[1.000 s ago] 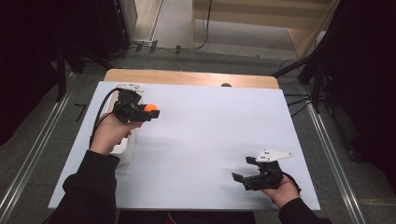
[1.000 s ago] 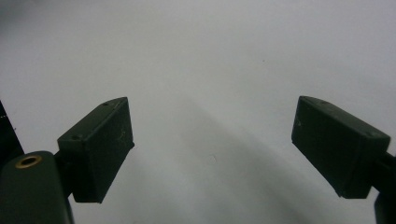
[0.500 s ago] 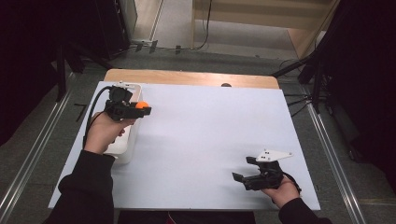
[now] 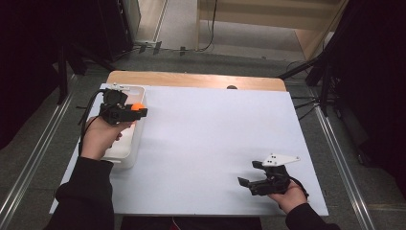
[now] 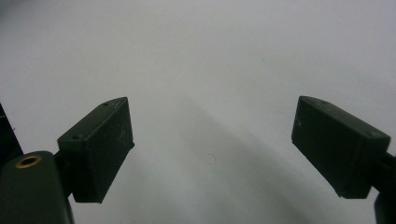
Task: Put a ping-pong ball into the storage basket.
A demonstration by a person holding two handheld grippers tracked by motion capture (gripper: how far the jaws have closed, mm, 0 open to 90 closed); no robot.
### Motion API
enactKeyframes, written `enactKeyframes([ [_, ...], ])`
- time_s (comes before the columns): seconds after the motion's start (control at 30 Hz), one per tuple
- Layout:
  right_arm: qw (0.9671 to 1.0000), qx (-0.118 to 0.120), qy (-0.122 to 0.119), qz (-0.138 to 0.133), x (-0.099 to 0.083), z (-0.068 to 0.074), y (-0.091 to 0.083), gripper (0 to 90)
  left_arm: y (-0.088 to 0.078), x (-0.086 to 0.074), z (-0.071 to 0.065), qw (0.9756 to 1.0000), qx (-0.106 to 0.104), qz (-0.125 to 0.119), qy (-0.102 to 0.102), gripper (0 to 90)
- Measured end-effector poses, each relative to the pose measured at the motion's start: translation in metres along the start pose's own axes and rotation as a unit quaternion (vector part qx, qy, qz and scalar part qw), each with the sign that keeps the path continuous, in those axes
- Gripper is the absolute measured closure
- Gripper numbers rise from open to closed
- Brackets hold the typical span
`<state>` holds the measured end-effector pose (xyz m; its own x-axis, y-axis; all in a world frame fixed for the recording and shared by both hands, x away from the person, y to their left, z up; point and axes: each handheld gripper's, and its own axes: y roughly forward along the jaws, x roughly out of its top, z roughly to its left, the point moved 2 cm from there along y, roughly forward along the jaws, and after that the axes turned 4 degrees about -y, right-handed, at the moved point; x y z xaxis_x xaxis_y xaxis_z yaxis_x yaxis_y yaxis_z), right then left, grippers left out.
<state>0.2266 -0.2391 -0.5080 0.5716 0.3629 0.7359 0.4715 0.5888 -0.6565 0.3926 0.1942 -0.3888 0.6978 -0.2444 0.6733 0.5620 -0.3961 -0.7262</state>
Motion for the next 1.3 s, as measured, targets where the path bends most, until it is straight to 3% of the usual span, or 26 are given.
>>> enactKeyframes([
  [0.43, 1.0, 0.0, 0.001, 0.0, 0.0, 0.0, 0.0, 11.3, -0.008, -0.006, 0.016, 0.9995, 0.016, -0.009, -0.025, 50.5],
  [1.3, 1.0, 0.001, 0.002, -0.001, 0.001, 0.0, 0.0, 11.2, -0.014, -0.017, 0.029, 0.9977, 0.045, -0.022, -0.045, 50.4],
])
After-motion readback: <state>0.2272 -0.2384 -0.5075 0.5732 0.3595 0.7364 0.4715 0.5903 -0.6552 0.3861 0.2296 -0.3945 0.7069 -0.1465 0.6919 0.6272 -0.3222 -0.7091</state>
